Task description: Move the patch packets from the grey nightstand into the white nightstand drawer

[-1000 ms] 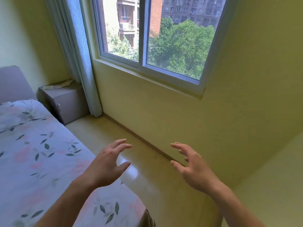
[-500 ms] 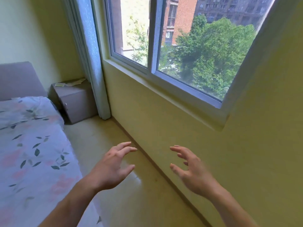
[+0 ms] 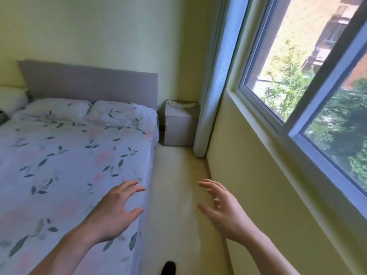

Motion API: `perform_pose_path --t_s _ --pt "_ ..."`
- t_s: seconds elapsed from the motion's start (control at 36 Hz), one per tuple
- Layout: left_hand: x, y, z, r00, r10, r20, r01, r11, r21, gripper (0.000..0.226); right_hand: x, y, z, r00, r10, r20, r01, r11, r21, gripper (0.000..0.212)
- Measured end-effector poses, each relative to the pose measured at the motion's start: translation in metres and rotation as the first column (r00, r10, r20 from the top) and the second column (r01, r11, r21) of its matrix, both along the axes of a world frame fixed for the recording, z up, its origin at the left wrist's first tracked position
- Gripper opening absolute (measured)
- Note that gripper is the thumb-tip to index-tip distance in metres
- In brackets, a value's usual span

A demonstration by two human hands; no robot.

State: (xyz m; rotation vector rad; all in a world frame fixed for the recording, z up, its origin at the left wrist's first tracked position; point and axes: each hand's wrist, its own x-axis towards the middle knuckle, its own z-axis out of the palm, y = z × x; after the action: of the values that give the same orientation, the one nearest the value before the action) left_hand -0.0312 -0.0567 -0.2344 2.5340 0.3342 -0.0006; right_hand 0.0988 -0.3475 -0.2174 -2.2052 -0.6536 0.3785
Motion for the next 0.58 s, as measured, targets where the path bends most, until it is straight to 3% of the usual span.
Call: perform_pose_path --t_s 0.19,0.33,0.58 --pt "0.123 0.038 -0.002 0.999 0.039 0.009 -0.039 0.999 -0.013 0.048 0.135 0.044 -0.004 0.999 0.025 0.034 -0.025 1.000 -0.003 0.052" --pt "0.230 0.062 0.018 0.998 -0.024 0.057 0.023 1.000 0.012 0.050 0.225 0.082 0.009 0.996 0.021 0.087 -0.023 1.000 0.019 0.053" --pt "0.396 0.084 0.041 0.986 -0.126 0.109 0.123 0.992 0.030 0.049 0.372 0.121 0.007 0.999 0.023 0.044 -0.024 0.999 0.042 0.048"
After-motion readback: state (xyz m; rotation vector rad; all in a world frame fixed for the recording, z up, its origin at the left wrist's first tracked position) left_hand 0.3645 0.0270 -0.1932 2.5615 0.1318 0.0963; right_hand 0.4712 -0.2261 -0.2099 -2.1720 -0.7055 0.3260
